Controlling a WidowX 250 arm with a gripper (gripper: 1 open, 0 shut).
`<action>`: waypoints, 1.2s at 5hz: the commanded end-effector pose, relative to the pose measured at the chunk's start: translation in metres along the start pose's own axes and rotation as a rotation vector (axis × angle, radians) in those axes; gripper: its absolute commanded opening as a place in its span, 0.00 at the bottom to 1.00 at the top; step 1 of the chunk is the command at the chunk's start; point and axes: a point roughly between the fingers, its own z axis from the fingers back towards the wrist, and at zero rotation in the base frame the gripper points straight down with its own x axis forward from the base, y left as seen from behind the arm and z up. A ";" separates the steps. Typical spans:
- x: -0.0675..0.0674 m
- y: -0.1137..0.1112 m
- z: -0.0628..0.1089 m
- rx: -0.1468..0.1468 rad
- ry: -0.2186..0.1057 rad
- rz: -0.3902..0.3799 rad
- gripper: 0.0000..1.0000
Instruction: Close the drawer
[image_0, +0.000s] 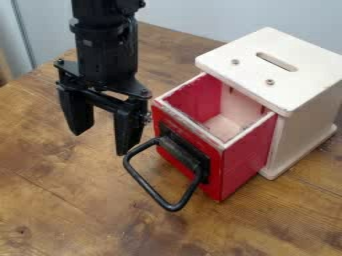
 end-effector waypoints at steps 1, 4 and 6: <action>-0.001 -0.005 -0.016 0.006 -0.160 -0.076 1.00; 0.019 -0.022 -0.085 -0.007 -0.213 -0.253 1.00; 0.043 -0.027 -0.083 0.008 -0.236 -0.266 1.00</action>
